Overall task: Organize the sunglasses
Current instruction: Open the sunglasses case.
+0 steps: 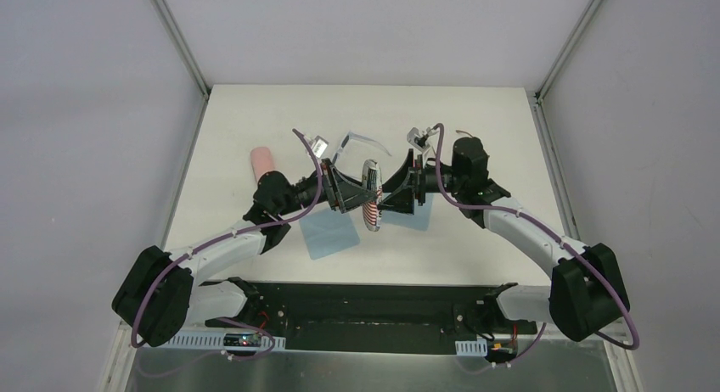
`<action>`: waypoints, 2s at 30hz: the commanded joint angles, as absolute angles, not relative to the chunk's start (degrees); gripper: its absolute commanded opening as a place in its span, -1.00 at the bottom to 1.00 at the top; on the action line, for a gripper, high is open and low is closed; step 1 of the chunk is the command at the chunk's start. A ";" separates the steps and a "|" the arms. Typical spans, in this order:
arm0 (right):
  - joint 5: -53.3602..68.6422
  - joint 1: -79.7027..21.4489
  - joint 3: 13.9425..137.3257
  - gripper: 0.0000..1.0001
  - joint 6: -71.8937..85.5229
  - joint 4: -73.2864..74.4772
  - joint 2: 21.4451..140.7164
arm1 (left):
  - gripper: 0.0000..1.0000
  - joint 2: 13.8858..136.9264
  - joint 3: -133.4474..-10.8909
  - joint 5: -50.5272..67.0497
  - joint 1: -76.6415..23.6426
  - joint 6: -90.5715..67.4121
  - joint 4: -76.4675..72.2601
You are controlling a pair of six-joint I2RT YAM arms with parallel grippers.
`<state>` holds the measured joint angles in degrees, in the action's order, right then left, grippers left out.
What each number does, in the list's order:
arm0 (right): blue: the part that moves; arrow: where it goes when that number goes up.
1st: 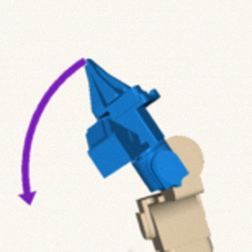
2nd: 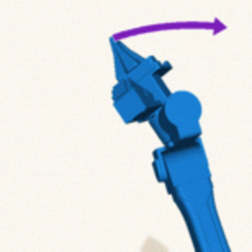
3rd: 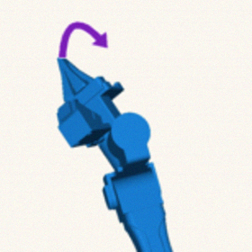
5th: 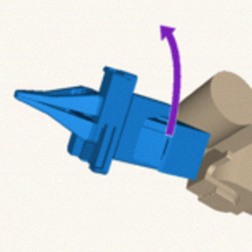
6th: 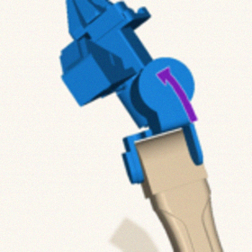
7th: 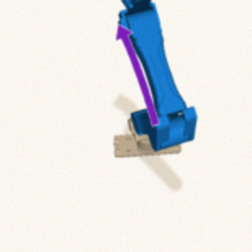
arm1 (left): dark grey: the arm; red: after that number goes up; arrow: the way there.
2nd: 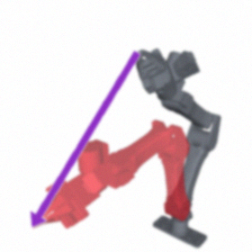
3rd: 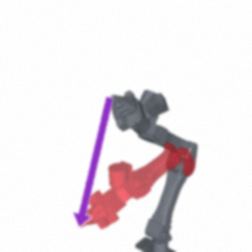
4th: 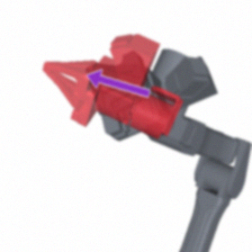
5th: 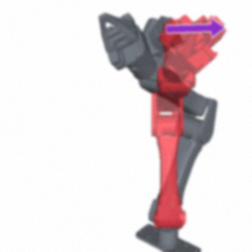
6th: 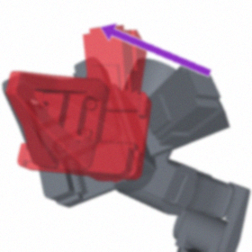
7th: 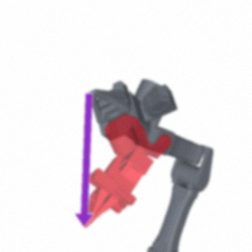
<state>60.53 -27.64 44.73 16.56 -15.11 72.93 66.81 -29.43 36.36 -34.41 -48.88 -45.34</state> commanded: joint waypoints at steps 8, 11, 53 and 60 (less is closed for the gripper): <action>63.80 -27.69 45.85 0.61 19.02 -21.25 73.65 | -1.00 65.70 -30.10 37.98 -35.15 -50.25 -51.16; 63.82 -27.82 45.70 0.62 19.85 -22.32 74.07 | -1.00 65.45 -29.93 38.06 -35.24 -50.27 -51.17; 47.98 -17.68 50.64 0.21 9.81 -6.92 83.53 | -1.00 65.48 -30.00 48.01 -35.95 -50.85 -50.20; 56.37 -13.97 51.23 0.26 11.01 -6.11 78.84 | -1.00 64.36 -29.10 43.47 -35.95 -47.02 -45.72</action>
